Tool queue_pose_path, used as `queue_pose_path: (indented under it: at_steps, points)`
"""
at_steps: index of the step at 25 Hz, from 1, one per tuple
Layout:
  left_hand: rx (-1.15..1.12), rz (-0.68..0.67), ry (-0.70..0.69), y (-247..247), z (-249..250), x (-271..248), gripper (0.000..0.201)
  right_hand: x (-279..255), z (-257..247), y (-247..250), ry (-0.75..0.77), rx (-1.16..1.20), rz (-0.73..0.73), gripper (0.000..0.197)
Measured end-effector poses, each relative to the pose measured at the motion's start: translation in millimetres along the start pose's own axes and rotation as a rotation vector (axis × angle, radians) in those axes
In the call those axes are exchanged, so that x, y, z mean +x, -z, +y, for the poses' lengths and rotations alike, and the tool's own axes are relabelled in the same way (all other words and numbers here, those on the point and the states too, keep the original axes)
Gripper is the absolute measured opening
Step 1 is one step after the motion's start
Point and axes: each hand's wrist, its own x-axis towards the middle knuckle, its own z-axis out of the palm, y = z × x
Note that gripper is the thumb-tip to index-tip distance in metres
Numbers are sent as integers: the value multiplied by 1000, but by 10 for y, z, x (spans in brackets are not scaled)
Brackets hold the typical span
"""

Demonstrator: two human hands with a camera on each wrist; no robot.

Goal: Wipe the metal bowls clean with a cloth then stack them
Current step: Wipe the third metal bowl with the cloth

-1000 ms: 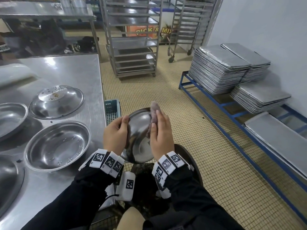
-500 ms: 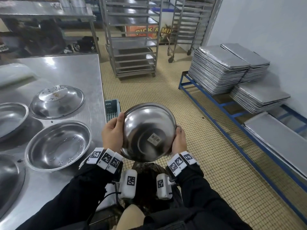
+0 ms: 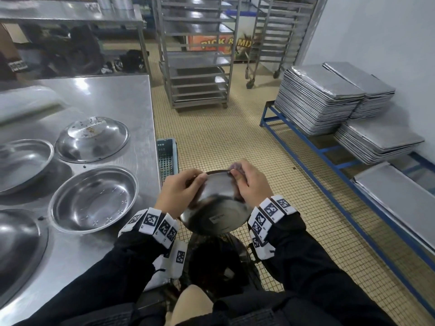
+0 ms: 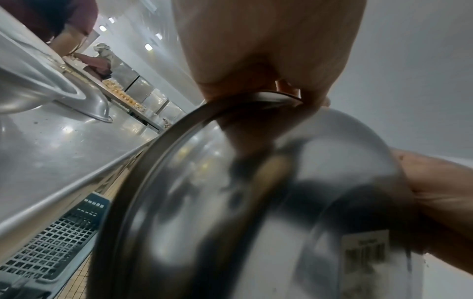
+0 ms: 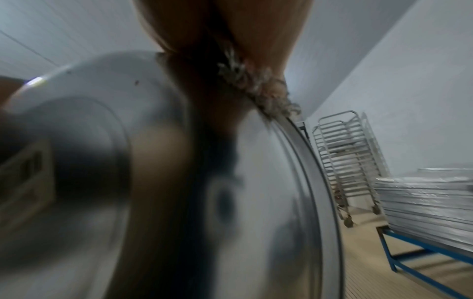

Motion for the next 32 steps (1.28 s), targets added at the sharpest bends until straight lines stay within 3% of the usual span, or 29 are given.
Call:
queue_pose_path:
  at_steps: [3, 8, 12, 14, 19, 23, 26, 29, 32]
  points:
    - [-32, 9, 15, 33, 34, 2, 23, -5, -63, -91, 94, -5, 41, 15]
    - [-144, 161, 110, -12, 27, 17, 33, -125, -194, -251, 87, 96, 337, 18]
    - [-172, 248, 67, -29, 99, 45, 37, -287, -383, -499, 118, -106, 329, 41]
    - [-199, 257, 50, -6, 146, 41, 38, -263, -384, -470, 88, -87, 374, 45]
    - [-339, 325, 126, 54, 141, 23, 38, -191, -74, -368, -277, 234, 384, 44]
    - [-354, 341, 138, 35, 97, 10, 36, -303, -178, -497, -108, 148, 393, 52]
    - [-286, 319, 92, -22, 142, 7, 31, -265, -423, -621, 37, -119, 377, 53]
    - [-257, 324, 68, -36, 212, 17, 33, -130, -528, -608, -59, -233, 418, 53]
    - [-300, 322, 79, 26, 209, 9, 37, -61, -356, -499, -232, 32, 474, 54]
